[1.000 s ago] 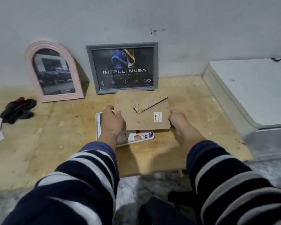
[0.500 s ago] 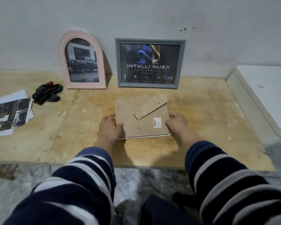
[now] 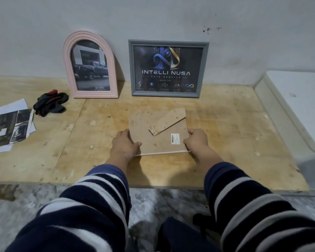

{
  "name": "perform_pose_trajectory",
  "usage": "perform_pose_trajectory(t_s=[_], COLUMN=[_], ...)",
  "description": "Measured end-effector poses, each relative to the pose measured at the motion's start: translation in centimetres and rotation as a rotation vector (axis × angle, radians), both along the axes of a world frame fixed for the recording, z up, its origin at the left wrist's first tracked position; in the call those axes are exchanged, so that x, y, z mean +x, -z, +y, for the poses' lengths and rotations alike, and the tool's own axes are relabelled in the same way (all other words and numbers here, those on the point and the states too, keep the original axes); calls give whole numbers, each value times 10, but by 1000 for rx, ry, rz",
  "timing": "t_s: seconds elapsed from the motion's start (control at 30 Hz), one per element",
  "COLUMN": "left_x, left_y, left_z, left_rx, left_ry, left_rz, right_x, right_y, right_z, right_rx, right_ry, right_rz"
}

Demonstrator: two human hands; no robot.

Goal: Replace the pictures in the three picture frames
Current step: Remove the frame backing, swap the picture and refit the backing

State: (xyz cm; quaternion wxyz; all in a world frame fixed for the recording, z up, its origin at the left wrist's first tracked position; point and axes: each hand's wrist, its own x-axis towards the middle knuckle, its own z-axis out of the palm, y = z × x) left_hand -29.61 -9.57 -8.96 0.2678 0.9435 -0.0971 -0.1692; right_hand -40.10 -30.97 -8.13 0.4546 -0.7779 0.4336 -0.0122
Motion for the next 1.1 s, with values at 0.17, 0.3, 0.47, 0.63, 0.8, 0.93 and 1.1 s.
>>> perform_pose_trajectory(t_s=[0.17, 0.3, 0.47, 0.63, 0.8, 0.93, 1.1], left_x=[-4, -9, -9, -10, -6, -1, 6], left_y=[-5, -11, -20, -25, -28, -29, -33], left_z=[-2, -6, -13, -17, -16, -10, -19], left_rx=[84, 186, 387, 657, 699, 649, 561], left_ry=[29, 62, 135, 252, 334, 384, 365], left_rz=[-16, -21, -24, -138, -162, -146, -117], right_x=[0, 0, -6, -11, -10, -7, 10], right_y=[5, 10, 10, 1, -3, -8, -14], right_z=[0, 1, 6, 9, 8, 8, 1], right_rx=[-42, -162, -443, -567, -580, -596, -537], right_ry=[21, -49, -267, -414, -432, -413, -306], right_rz=[24, 68, 212, 391, 415, 427, 369])
